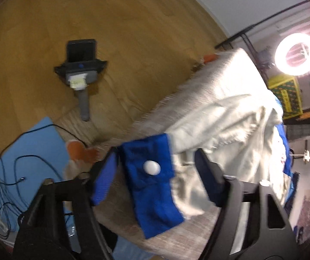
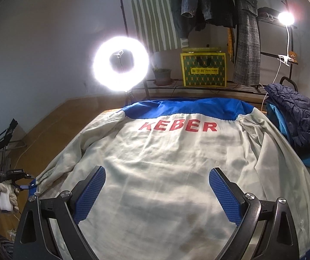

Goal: Fold large clothes
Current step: 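Grasp the blue cuff of a jacket sleeve with the left tool, then carry the held sleeve across the jacket back with the left tool and release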

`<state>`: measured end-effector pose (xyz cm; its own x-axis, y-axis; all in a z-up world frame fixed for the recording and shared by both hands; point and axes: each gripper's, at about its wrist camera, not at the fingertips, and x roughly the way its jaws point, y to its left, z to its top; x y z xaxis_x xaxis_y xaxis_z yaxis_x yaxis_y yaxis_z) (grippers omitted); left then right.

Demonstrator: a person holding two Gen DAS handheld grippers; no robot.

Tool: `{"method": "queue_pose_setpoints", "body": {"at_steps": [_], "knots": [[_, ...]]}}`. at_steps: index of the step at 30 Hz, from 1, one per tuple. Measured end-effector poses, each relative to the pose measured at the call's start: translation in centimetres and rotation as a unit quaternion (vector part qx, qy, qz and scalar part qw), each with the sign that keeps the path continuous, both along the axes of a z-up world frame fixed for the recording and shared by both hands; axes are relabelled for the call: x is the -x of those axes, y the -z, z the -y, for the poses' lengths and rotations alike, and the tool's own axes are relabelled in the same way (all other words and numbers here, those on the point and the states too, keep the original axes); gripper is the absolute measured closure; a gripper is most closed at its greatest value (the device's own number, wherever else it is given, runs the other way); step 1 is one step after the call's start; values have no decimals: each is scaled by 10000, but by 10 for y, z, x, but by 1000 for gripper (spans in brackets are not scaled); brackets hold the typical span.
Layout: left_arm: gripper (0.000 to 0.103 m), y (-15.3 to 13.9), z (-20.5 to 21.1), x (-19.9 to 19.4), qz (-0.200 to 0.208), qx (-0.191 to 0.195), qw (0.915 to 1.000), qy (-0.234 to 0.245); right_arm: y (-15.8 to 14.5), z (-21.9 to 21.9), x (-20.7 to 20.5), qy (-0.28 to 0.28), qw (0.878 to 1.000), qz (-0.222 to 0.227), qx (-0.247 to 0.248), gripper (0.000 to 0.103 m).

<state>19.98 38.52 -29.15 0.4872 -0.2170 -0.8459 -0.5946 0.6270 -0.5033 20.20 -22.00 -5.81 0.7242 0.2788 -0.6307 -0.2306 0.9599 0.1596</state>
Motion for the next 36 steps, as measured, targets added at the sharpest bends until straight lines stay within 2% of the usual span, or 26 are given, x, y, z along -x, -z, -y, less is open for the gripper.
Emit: {"method": "queue_pose_setpoints", "body": {"at_steps": [1, 3, 4, 5, 8, 10, 11, 15, 16, 18, 20, 22, 26, 30, 33, 36], "knots": [[44, -4, 3, -1, 52, -43, 10000, 43, 0, -1, 0, -5, 10000, 15, 49, 5], [59, -13, 6, 0, 155, -168, 9997, 69, 1, -4, 1, -3, 9998, 40, 170, 5], [70, -17, 7, 1, 203, -195, 9996, 64, 1, -5, 2, 1, 9997, 42, 228, 5], [75, -21, 7, 2, 279, -184, 9994, 60, 1, -5, 2, -3, 9997, 38, 252, 5], [73, -28, 11, 0, 394, -345, 9985, 170, 1, -3, 3, -21, 9998, 12, 214, 5], [61, -27, 18, -6, 285, -487, 9979, 314, 1, -3, 3, -15, 9997, 21, 222, 5], [49, -25, 21, -8, 249, -483, 9978, 373, 0, -3, 4, -11, 9997, 30, 230, 5], [48, -18, 24, -15, 16, -574, 9975, 423, -1, -4, 7, -5, 9997, 74, 244, 5], [53, -15, 23, -16, -39, -560, 9978, 345, -2, -4, 7, -5, 9997, 79, 251, 5], [98, -12, 20, -15, -85, -536, 9983, 225, -2, -4, 8, -7, 9996, 77, 261, 5], [99, -19, 17, -12, 141, -448, 9988, 132, -2, -5, 9, -12, 9996, 72, 289, 5], [99, -36, 21, -9, 432, -572, 9973, 161, -2, -5, 10, -8, 9995, 73, 321, 5], [99, -82, 42, 0, 1042, -1143, 9867, 500, -1, -6, 11, -14, 9994, 55, 330, 5], [100, -113, 64, 15, 1494, -1327, 9772, 722, 1, -9, 11, -36, 9995, 13, 328, 5], [100, -138, 97, 24, 1884, -1679, 9609, 1139, 3, -13, 11, -89, 9993, 6, 363, 5], [100, -158, 140, 32, 2249, -1839, 9422, 1669, 6, -17, 9, -106, 9992, -53, 389, 5]]}}
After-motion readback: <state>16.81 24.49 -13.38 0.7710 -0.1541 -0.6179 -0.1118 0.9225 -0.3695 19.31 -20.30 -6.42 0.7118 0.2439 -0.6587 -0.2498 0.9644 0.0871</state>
